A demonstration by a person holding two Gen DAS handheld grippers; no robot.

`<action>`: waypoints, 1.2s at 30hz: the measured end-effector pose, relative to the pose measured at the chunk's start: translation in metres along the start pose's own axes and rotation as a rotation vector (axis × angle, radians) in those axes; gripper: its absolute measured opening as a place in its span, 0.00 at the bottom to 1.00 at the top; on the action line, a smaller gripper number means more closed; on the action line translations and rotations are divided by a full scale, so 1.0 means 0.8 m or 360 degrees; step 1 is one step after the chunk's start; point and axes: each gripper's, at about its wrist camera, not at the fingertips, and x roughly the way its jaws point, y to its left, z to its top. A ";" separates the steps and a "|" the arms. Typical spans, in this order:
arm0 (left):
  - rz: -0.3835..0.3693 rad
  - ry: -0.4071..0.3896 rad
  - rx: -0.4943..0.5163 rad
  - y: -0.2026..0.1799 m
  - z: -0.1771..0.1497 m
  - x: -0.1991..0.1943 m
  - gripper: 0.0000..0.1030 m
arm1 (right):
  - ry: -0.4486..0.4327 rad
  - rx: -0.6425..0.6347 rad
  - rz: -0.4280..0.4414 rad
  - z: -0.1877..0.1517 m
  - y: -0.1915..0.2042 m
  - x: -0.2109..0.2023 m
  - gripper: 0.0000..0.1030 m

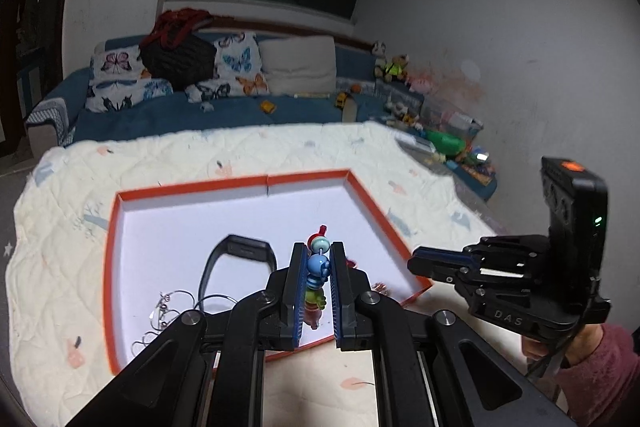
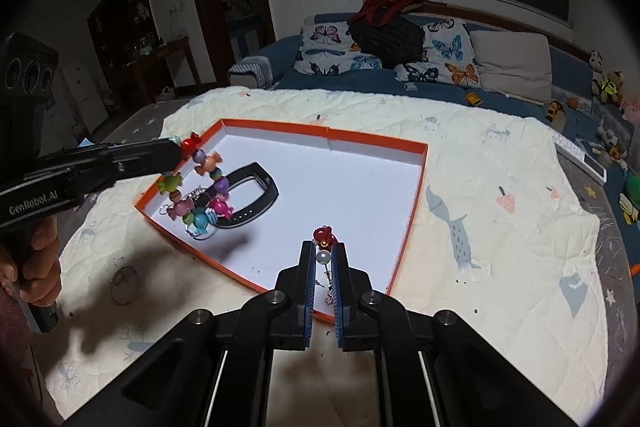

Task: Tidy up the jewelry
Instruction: 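Lower the bracelet into the tray with left while right releases the pearl earring there, then grasp the large silver hoop earring with the left gripper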

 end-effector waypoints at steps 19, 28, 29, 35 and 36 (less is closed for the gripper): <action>0.0018 0.0180 -0.0030 0.025 -0.030 0.068 0.23 | 0.0129 -0.0003 0.0006 -0.008 0.000 0.033 0.10; 0.0051 0.0152 -0.0031 0.024 -0.036 0.043 0.35 | 0.0116 0.0017 -0.0007 -0.010 0.001 0.023 0.15; 0.0073 0.0144 -0.0022 0.025 -0.038 0.035 0.35 | 0.0111 0.0021 -0.0005 -0.011 0.002 0.020 0.21; 0.0170 0.0125 -0.0005 0.028 -0.061 -0.006 0.46 | 0.0084 0.0022 -0.0015 -0.018 0.013 -0.001 0.32; 0.0188 0.0131 -0.0002 0.029 -0.067 -0.014 0.48 | 0.0084 0.0019 -0.0015 -0.019 0.016 -0.003 0.33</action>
